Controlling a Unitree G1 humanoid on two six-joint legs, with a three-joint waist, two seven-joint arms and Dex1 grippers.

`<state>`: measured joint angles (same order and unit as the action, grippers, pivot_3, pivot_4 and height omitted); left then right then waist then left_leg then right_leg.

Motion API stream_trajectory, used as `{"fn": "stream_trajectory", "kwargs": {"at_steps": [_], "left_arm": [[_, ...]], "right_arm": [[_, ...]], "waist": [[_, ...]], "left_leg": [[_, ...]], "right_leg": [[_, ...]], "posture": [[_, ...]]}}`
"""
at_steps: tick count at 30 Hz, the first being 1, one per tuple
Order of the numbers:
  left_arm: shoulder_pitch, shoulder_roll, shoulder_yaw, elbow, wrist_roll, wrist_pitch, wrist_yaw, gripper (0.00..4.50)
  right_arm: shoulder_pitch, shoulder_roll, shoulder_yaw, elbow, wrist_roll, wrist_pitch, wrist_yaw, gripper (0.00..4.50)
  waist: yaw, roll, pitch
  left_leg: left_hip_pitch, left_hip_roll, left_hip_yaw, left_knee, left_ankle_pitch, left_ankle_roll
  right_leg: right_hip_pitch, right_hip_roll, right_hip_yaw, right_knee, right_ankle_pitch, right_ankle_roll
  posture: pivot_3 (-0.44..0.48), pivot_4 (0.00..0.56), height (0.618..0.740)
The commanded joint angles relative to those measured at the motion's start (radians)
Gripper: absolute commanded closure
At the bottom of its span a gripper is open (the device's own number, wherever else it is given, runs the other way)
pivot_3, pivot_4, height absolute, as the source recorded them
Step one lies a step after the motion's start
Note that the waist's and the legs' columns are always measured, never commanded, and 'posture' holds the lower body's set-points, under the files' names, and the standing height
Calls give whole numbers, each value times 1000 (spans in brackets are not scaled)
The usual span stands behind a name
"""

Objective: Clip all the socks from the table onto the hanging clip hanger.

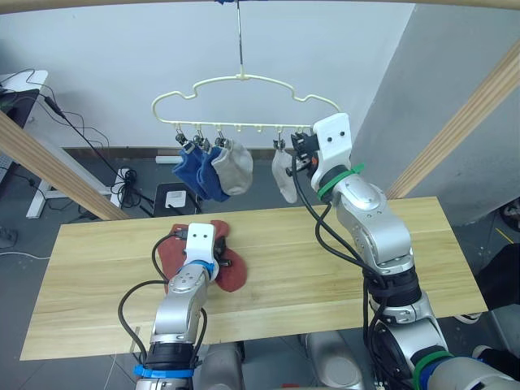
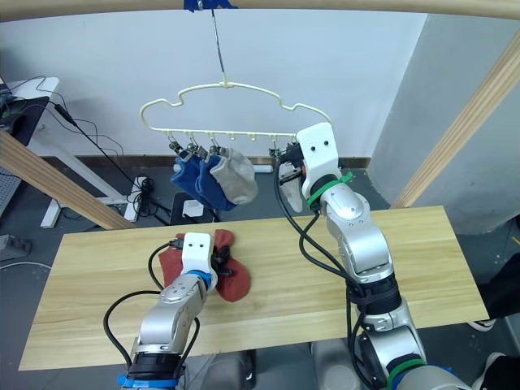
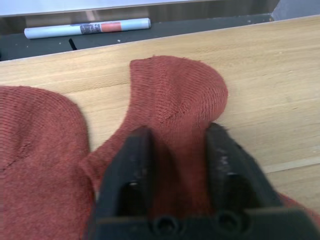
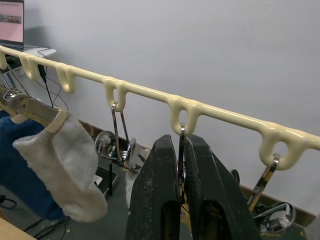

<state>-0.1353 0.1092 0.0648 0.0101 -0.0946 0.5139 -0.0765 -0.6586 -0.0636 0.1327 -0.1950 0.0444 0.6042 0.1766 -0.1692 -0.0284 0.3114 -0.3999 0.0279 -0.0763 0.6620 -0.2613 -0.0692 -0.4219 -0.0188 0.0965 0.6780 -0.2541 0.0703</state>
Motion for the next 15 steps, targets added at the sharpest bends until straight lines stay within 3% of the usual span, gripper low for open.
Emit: {"fn": "stream_trajectory", "kwargs": {"at_steps": [1, 3, 6, 10, 15], "left_arm": [[21, 5, -22, 12, 9, 6, -16, 4069], [24, 15, -34, 10, 16, -11, -28, 4467], [23, 49, -105, -17, 19, -127, -137, 4467], [-44, 171, -316, -44, 120, -499, -378, 4467], [-140, 151, -383, -2, 124, -699, -452, 4467]], "right_arm": [[-4, 3, -4, -45, 8, -1, 3, 4500], [-3, 3, -3, -47, 8, 0, 2, 4500], [-1, 2, -3, -50, 10, 1, 1, 4500], [-2, -2, -7, -52, 11, 4, 0, 4500], [-5, -6, -12, -58, 12, 11, 0, 4500]], "waist": [[0, 0, 0], [0, 0, 0], [0, 0, 0], [4, 0, 0], [2, 0, 0]], "left_leg": [[0, 0, 0, 0, 0, 0], [0, 0, 0, 0, 0, 0], [0, 0, 0, 0, 0, 0], [-1, 0, 0, -1, 0, 0], [-1, 0, 1, -2, 0, 0]], "right_leg": [[0, 0, 0, 0, 0, 0], [0, 0, 0, 0, 0, 0], [0, 0, 0, 0, 0, 0], [-1, 0, 0, -2, 0, 0], [0, -1, 0, -5, 0, 0]], "posture": [[-210, 289, 740], [-211, 289, 740], [-218, 290, 740], [-222, 288, 740], [-232, 287, 740]]}}
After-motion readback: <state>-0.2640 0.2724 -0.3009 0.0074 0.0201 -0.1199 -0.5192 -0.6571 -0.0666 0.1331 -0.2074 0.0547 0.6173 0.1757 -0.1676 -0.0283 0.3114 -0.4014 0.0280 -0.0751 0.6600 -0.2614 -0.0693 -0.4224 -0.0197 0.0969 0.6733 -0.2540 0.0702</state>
